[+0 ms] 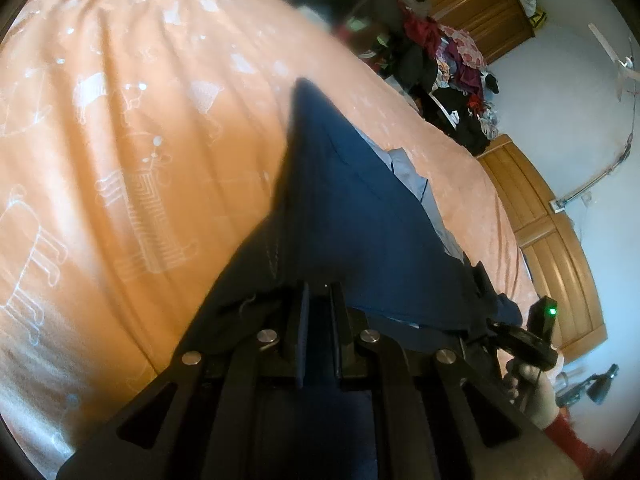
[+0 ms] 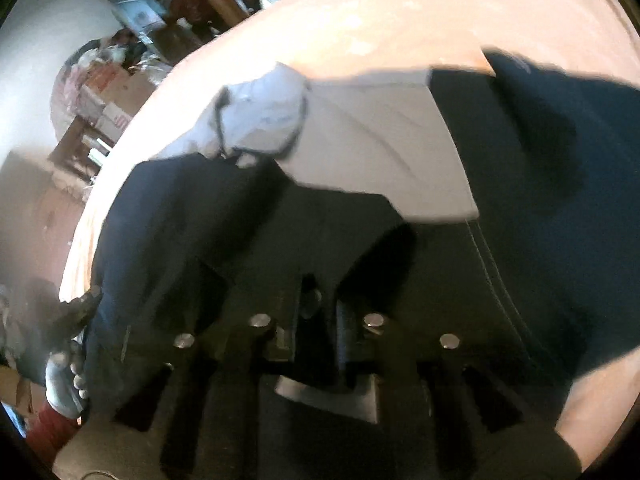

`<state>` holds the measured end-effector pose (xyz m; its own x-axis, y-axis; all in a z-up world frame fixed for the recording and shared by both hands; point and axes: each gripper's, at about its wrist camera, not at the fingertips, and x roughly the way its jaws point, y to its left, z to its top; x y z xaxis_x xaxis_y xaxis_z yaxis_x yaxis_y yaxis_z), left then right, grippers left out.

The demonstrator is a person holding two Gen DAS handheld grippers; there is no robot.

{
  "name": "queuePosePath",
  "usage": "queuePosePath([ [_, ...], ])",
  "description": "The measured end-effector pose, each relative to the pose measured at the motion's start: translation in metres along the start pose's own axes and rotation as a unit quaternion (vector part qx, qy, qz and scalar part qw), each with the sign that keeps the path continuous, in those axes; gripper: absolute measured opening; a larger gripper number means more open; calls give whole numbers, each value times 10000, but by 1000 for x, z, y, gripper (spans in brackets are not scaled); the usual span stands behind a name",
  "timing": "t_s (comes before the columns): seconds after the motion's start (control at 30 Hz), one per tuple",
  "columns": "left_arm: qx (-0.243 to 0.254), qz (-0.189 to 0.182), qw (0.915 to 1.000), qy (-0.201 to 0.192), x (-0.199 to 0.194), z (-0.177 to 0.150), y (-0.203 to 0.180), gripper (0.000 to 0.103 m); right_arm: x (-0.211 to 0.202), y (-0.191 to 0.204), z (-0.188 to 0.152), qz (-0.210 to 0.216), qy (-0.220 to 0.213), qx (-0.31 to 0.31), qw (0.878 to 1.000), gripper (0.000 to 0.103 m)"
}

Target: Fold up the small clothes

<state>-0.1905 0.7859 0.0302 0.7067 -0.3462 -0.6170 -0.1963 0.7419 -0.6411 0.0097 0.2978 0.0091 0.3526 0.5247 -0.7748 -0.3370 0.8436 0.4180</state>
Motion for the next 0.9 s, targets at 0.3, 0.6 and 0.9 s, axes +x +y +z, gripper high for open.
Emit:
queuePosePath([
  [0.3, 19, 296, 9991, -289, -20, -6, -2, 13, -8, -35, 10, -545, 82, -213, 9983, 6],
  [0.6, -1310, 950, 9794, -1207, -82, 22, 60, 19, -31, -37, -16, -397, -135, 44, 9991, 54],
  [0.9, 2337, 1906, 9515, 612, -39, 0, -43, 26, -31, -36, -41, -176, -404, 169, 9989, 63],
])
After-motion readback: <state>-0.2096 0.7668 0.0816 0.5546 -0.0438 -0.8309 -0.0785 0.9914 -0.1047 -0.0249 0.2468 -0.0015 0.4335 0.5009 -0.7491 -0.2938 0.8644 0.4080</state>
